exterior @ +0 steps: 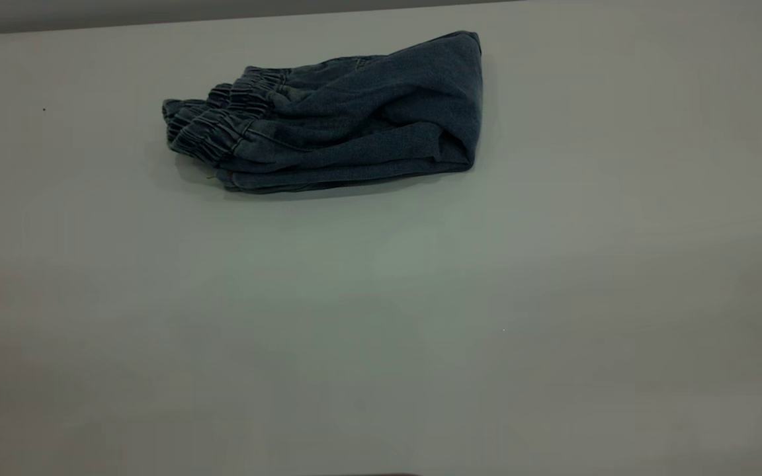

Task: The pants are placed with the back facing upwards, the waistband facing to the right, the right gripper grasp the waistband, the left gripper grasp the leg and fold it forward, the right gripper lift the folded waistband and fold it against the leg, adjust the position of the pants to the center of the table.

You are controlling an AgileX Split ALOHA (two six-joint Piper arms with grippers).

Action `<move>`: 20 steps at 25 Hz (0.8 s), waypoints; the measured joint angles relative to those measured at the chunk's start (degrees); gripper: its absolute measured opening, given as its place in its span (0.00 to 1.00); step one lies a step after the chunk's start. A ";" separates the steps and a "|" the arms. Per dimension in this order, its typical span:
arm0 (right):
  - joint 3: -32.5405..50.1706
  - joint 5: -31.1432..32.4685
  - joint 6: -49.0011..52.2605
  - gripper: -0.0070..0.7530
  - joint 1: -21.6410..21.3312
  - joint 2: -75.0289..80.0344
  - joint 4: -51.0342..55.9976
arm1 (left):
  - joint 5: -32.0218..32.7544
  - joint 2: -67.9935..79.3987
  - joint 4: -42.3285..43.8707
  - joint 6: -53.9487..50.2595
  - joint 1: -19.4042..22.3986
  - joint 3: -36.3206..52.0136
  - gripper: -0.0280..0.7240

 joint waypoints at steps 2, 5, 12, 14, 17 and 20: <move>0.00 0.00 0.00 0.78 0.00 0.00 0.01 | 0.00 0.00 0.00 0.00 0.00 0.00 0.72; 0.00 0.00 0.99 0.78 0.00 0.00 -1.50 | 0.00 0.00 0.00 0.00 0.00 0.00 0.72; 0.00 -0.23 6.03 0.78 0.00 0.00 -6.59 | 0.00 0.00 0.00 0.00 0.00 0.00 0.72; 0.00 -0.23 6.16 0.78 0.00 0.00 -6.84 | 0.00 0.00 0.00 0.00 0.00 0.00 0.72; 0.00 -0.23 6.16 0.78 0.00 0.00 -6.89 | 0.00 0.00 0.00 0.00 0.00 0.00 0.72; 0.00 -0.23 6.16 0.78 0.00 0.00 -6.89 | 0.00 -0.04 0.00 0.00 0.00 0.00 0.72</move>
